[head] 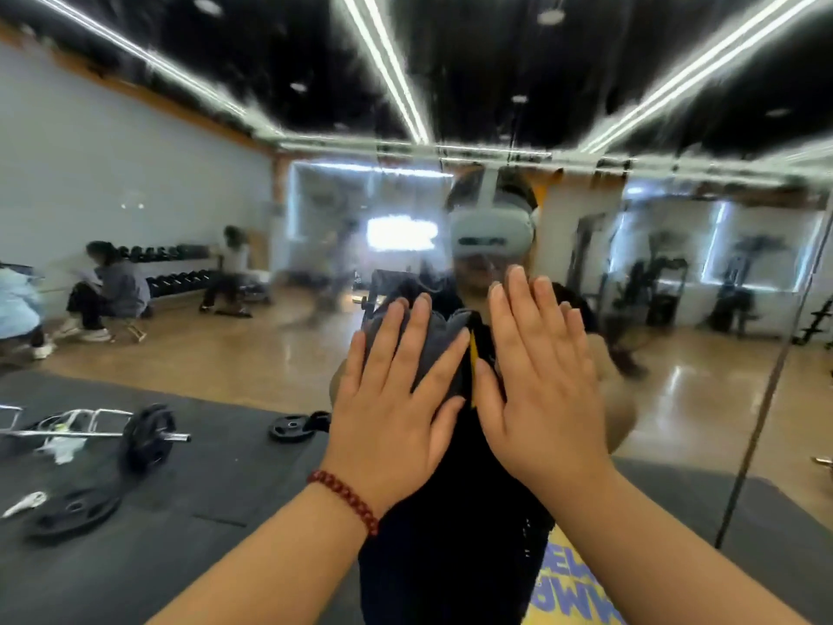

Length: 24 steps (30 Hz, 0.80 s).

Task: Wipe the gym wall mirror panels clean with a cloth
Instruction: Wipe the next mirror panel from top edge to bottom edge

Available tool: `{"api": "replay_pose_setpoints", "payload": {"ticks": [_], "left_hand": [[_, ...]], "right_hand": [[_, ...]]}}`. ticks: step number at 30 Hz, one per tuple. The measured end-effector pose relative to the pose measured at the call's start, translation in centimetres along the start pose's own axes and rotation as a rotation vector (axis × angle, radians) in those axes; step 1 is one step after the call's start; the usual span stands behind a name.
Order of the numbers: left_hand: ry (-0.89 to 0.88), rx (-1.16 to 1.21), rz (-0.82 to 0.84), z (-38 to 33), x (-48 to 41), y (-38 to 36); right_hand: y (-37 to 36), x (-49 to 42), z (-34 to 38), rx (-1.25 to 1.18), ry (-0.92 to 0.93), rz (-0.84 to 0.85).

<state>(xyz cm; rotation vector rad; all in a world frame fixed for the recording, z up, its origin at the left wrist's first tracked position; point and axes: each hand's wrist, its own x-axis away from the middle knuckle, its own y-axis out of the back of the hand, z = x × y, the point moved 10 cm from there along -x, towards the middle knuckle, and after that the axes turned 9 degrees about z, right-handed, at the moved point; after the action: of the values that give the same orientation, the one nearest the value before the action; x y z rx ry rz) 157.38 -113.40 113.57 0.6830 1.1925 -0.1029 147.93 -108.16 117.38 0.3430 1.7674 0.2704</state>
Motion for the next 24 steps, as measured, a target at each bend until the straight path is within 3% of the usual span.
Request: {"api": "replay_pose_setpoints", "payload": {"ticks": [6, 13, 19, 24], "left_hand": [[0.173, 0.060, -0.098, 5.4, -6.9, 3.2], [-0.230, -0.065, 0.048, 1.5, 1.0, -0.6], [-0.019, 0.026, -0.062, 6.6, -5.2, 2.8], [-0.167, -0.015, 0.009, 5.5, 0.2, 0.4]], "right_hand": [[-0.4, 0.3, 0.3, 0.049, -0.027, -0.060], [-0.1, 0.7, 0.1, 0.014, -0.035, -0.093], [-0.9, 0.8, 0.5, 0.021, -0.136, -0.061], [-2.0, 2.6, 1.8, -0.019, -0.185, -0.014]]}}
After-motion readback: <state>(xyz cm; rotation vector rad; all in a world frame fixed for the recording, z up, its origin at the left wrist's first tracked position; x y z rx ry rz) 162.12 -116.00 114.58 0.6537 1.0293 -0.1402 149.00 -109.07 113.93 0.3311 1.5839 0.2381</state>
